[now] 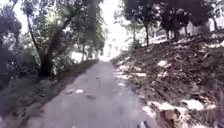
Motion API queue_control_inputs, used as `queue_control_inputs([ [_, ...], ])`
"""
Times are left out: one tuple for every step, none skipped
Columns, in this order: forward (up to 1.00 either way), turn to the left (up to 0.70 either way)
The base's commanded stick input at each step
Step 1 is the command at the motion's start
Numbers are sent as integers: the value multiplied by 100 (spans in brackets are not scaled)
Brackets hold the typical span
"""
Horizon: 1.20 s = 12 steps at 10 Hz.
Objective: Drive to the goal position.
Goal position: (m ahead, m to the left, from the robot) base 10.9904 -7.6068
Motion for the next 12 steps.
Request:
queue_control_inputs([
  [50, 0],
  [50, 0],
  [50, 0],
  [50, 0],
  [50, 0],
  [50, 0],
  [50, 0],
  [50, 0],
  [50, 0],
  [50, 0],
  [50, 0],
  [50, 0],
])
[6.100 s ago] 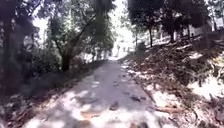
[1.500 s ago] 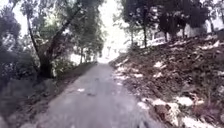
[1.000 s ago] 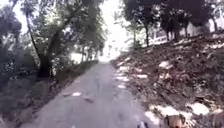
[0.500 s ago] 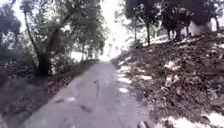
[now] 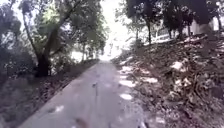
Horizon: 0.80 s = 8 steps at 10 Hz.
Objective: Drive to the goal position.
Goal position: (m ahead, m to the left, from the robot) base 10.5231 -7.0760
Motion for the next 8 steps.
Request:
queue_control_inputs([
  [50, 0],
  [50, 0],
  [50, 0],
  [50, 0],
  [50, 0],
  [50, 0],
  [50, 0],
  [50, 0],
])
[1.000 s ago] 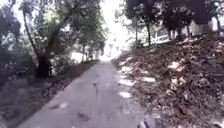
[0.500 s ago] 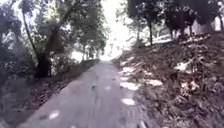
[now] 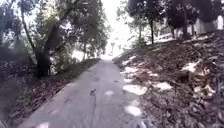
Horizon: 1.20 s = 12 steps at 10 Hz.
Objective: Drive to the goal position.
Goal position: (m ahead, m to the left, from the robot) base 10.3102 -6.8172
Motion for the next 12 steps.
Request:
queue_control_inputs([
  [50, 0],
  [50, 0],
  [50, 0],
  [50, 0],
  [50, 0],
  [50, 0],
  [50, 0],
  [50, 0],
  [50, 0],
  [50, 0],
  [50, 0],
  [50, 0],
])
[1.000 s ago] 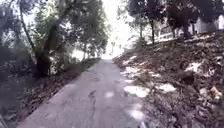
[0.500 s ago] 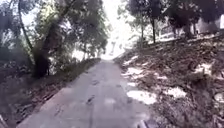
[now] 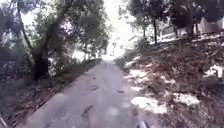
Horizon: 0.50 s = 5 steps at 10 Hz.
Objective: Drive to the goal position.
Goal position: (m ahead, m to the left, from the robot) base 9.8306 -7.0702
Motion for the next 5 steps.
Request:
queue_control_inputs([
  [50, 0],
  [50, 0],
  [50, 0],
  [50, 0],
  [50, 0],
])
